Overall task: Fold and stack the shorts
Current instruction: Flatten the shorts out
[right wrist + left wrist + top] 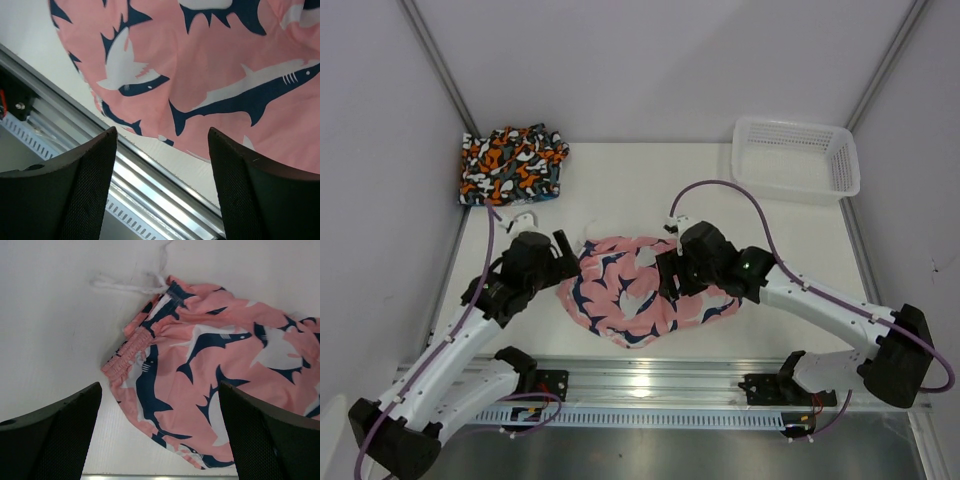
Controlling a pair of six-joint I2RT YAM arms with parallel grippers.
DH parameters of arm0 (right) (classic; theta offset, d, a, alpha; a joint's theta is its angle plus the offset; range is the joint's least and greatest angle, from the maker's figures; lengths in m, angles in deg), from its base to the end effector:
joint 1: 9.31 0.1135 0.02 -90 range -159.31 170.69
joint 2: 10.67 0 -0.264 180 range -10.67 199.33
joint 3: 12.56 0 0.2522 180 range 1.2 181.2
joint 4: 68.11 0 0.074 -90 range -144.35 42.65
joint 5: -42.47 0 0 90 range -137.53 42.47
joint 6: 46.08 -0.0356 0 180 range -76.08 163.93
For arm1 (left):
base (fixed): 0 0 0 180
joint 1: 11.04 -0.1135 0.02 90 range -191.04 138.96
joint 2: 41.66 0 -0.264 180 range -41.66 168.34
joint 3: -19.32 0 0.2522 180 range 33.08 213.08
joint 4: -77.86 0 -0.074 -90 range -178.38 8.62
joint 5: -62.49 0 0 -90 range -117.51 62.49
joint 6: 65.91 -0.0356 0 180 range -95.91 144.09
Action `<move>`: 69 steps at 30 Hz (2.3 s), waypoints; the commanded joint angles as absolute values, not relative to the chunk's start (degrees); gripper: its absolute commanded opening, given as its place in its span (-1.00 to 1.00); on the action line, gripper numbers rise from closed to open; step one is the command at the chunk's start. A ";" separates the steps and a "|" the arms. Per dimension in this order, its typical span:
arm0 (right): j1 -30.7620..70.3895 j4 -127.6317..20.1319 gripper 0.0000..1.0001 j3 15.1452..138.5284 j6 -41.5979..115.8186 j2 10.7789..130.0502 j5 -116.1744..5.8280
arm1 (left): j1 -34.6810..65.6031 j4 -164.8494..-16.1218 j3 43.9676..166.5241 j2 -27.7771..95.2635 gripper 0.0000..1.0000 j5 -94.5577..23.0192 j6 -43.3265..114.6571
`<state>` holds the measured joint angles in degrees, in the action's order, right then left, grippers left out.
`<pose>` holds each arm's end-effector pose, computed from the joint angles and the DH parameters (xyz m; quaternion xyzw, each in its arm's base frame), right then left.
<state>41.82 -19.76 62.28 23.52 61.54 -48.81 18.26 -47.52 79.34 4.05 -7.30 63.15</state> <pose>0.1674 0.2090 0.2980 -0.2495 0.8920 0.2286 0.2997 0.1472 -0.0685 0.2953 -0.1495 0.8839 -0.1007 0.4316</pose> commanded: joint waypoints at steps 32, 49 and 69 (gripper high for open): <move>41.58 -26.84 0.22 46.99 17.12 45.06 -44.90 | 0.04 -82.56 43.72 8.26 0.31 -25.57 88.15; 41.22 -26.84 0.22 47.17 15.89 45.14 -46.39 | -0.84 -82.23 48.46 20.91 -0.16 -22.85 83.85; 58.69 -40.45 0.20 50.68 20.71 59.98 -45.34 | 1.44 -56.60 79.73 15.90 -1.00 -12.48 82.18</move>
<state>55.11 -31.97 47.38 17.95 56.66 -47.24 0.49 -65.64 72.39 16.86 -16.79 83.04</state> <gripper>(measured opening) 0.606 0.010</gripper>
